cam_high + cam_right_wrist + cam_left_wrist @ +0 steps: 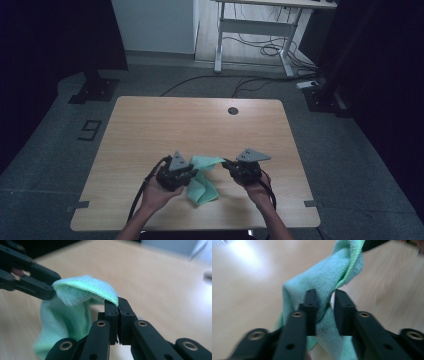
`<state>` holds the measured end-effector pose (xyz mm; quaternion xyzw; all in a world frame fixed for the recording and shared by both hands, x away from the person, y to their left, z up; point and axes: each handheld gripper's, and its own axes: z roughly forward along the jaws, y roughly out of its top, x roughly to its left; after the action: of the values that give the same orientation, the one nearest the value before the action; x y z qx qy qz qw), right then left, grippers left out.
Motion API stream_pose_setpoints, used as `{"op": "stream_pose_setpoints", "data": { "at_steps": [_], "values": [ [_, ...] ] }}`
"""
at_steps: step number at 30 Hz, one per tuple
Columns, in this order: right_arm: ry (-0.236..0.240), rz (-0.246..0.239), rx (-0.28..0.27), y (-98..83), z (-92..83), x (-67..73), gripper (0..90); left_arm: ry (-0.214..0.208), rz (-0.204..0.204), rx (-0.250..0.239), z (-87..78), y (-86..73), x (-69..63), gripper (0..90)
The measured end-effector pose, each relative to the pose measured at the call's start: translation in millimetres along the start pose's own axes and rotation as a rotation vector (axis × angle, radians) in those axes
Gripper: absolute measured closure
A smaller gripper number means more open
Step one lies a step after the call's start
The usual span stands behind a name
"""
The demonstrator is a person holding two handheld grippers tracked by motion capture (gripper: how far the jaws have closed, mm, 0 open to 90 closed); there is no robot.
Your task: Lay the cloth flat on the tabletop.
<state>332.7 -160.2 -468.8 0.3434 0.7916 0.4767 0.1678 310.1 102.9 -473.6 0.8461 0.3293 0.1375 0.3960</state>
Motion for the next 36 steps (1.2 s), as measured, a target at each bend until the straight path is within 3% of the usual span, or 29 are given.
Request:
{"op": "stream_pose_setpoints", "data": {
  "at_steps": [2, 4, 6, 7, 13, 15, 18, 21, 24, 26, 29, 36],
  "values": [
    [-0.001, 0.011, 0.061, -20.5, 3.3, -7.6, 85.8, -0.025, -0.02, 0.002, 4.8, -9.3, 2.8, 63.0],
    [-0.006, 0.016, 0.076, -24.1, 4.0, -10.0, 84.6, -0.024, -0.023, 0.0, 4.9, -10.8, 5.1, 58.3],
    [-0.015, 0.023, 0.105, -31.3, 6.2, -15.7, 73.0, -0.02, -0.039, -0.02, 0.6, -10.6, 12.0, 57.1],
    [-0.054, 0.02, 0.111, -34.8, 5.6, -18.8, 68.9, -0.012, -0.052, -0.031, -3.1, -9.6, 16.3, 52.5],
    [-0.087, 0.048, 0.072, -38.2, -2.8, -25.8, 59.1, -0.006, -0.09, -0.079, -15.4, -9.2, 28.4, 45.4],
    [-0.113, 0.056, 0.058, -37.8, -6.5, -27.4, 55.5, 0.024, -0.099, -0.061, -12.7, -9.5, 31.3, 45.6],
    [-0.15, 0.082, 0.035, -37.1, -12.9, -32.6, 49.0, 0.038, -0.106, -0.042, -6.2, -9.7, 34.6, 45.9],
    [-0.171, 0.114, -0.003, -36.2, -20.3, -36.2, 46.3, 0.076, -0.111, 0.008, 10.5, -11.6, 40.9, 46.3],
    [-0.159, 0.123, -0.01, -35.2, -21.5, -35.0, 46.1, 0.074, -0.123, 0.022, 16.6, -13.3, 43.9, 46.7],
    [-0.138, 0.105, 0.009, -34.7, -15.2, -28.3, 43.3, 0.095, -0.137, 0.047, 23.4, -17.7, 48.9, 47.1],
    [-0.12, 0.089, 0.044, -36.6, -2.3, -23.1, 41.9, 0.107, -0.161, 0.059, 24.0, -22.2, 55.5, 47.9],
    [-0.082, 0.111, 0.131, -47.4, 30.5, -20.3, 40.6, 0.101, -0.201, 0.067, 25.8, -29.1, 67.4, 49.5]
  ]
}}
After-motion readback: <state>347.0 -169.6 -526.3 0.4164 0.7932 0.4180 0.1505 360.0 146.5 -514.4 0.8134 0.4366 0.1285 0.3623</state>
